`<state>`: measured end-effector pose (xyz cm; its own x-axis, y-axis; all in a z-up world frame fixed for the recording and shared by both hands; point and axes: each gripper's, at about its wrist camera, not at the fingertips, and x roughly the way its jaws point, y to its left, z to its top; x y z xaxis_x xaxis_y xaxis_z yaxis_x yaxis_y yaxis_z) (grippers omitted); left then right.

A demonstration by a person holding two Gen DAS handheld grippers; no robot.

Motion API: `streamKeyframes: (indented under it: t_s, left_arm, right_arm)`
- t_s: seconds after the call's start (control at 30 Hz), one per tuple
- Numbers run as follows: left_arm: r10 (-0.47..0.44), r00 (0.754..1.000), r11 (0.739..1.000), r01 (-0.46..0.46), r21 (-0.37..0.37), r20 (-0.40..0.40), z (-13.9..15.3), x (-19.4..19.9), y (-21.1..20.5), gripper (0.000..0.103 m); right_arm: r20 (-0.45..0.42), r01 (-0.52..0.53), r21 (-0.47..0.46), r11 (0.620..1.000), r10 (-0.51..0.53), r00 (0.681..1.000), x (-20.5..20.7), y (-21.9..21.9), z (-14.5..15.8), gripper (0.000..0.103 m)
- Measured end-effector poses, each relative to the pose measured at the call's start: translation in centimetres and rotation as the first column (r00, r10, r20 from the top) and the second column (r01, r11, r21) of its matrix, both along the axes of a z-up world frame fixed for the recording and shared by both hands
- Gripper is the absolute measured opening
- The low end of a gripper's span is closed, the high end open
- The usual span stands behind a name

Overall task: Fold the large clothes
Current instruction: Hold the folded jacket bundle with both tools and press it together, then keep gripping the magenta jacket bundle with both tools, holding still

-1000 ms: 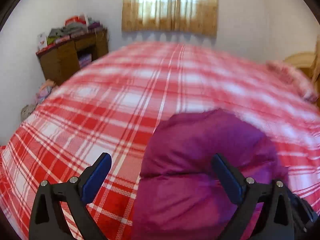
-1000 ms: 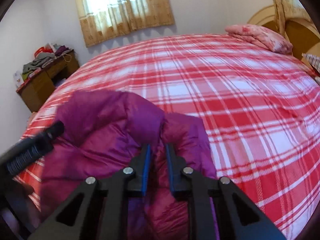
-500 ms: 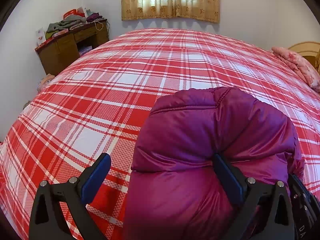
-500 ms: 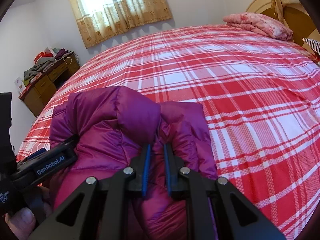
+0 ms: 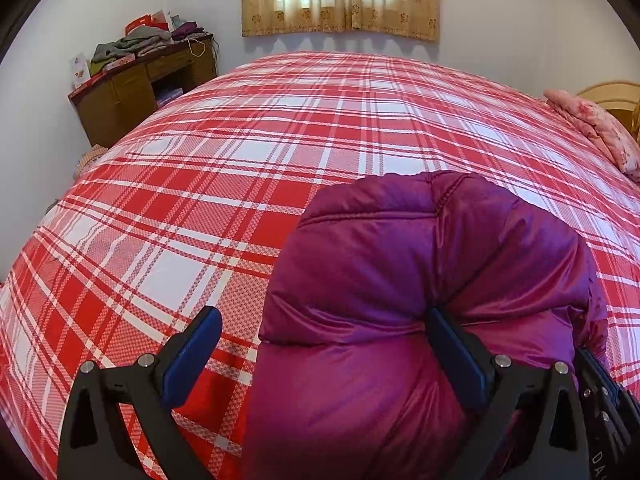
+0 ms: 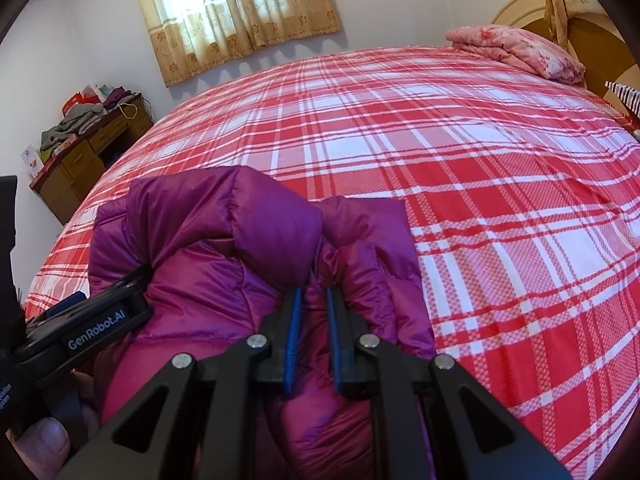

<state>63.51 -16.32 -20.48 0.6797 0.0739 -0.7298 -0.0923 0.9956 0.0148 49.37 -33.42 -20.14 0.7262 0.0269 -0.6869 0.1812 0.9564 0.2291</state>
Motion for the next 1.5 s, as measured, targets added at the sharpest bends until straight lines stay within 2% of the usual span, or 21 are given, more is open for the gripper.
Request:
streamKeyframes:
  t_s: [0.5,0.77,1.5]
  left_arm:
    - [0.000,1.000,1.000,0.000,-0.003,-0.008,-0.18,0.27,0.04,0.102]
    - [0.001,1.000,1.000,0.000,0.029,-0.015,-0.32,0.48,-0.34,0.102]
    - [0.005,1.000,0.999,-0.004,0.052,-0.012,-0.36,0.51,-0.71,0.102]
  right_arm:
    - [-0.009,0.003,-0.015,1.000,-0.003,1.000,0.36,0.04,-0.39,0.014]
    - [-0.022,0.005,-0.037,0.999,-0.006,1.000,0.79,0.20,-0.49,0.014]
    - [-0.027,0.006,-0.053,0.999,-0.008,1.000,0.89,0.10,-0.69,0.014]
